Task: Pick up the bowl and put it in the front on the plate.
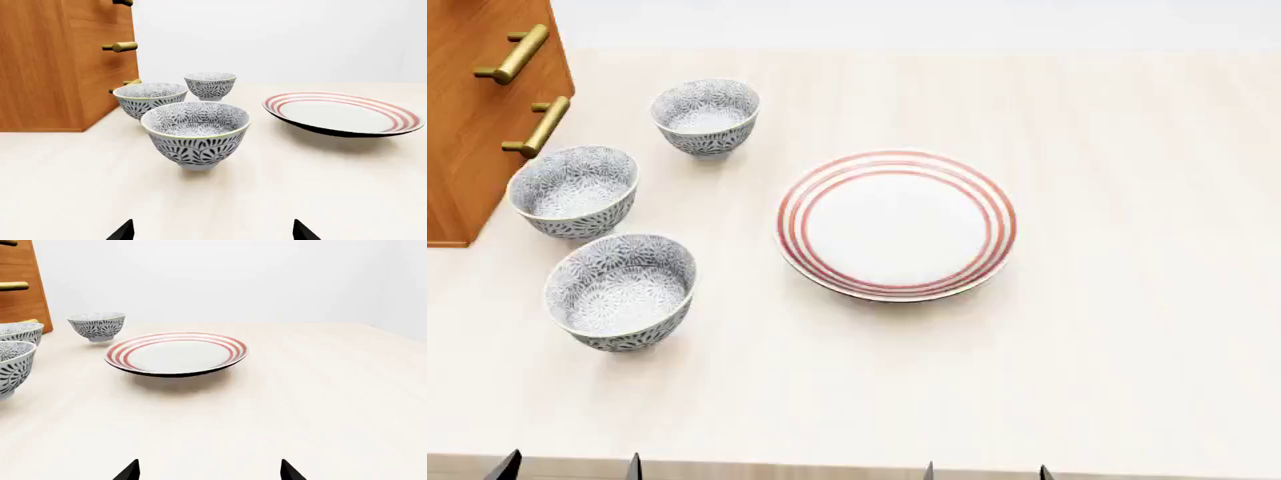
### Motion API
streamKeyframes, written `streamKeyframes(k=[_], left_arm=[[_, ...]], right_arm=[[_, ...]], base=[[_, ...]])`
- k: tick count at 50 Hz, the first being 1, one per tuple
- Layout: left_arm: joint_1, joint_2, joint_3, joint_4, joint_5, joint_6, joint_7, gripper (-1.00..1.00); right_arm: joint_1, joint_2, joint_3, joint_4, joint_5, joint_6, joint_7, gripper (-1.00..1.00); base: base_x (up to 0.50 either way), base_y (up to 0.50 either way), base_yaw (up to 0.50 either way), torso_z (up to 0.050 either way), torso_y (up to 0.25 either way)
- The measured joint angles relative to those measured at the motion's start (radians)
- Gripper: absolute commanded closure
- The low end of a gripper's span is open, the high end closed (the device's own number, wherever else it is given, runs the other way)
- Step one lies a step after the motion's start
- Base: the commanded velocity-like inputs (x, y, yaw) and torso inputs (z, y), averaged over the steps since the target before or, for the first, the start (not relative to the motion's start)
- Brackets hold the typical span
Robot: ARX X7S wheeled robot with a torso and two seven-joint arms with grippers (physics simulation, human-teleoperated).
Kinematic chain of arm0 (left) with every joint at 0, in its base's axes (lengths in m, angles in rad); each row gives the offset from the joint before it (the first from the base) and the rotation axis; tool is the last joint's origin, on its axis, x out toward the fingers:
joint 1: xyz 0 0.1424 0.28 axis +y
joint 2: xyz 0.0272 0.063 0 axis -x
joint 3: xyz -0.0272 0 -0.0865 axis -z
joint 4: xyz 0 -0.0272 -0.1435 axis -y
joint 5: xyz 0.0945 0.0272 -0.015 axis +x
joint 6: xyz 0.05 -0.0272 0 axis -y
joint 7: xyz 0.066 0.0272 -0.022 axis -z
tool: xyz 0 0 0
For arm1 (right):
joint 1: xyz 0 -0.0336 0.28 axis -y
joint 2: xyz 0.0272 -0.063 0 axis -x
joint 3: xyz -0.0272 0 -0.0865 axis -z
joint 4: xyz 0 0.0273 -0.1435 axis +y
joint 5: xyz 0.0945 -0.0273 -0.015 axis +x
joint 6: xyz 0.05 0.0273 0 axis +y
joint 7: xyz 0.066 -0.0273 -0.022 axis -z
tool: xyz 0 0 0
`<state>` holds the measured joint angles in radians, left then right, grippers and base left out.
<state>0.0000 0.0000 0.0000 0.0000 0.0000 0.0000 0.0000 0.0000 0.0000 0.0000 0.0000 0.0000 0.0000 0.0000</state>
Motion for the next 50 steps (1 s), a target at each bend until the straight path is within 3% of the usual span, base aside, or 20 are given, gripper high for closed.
streamKeyframes(k=[25,37,50], left_arm=[[0.008,-0.057,0.067,0.022,-0.053,0.015,-0.075,-1.00],[0.064,-0.085,0.076,0.116,0.084,0.351,-0.205,-1.00],[0.088,-0.107,0.091,0.155,0.151,0.493,-0.274,-1.00]], right_arm=[[-0.002,0.057,-0.066,-0.004,0.051,0.009,0.074,-1.00],[-0.059,0.079,-0.088,-0.067,0.016,-0.404,0.116,-1.00],[-0.089,0.104,-0.112,-0.089,-0.004,-0.587,0.142,-1.00]], base=[[0.00,0.00,0.00,0.000,0.000],[0.00,0.00,0.00,0.000,0.000],[0.26,0.00,0.00,0.000,0.000]])
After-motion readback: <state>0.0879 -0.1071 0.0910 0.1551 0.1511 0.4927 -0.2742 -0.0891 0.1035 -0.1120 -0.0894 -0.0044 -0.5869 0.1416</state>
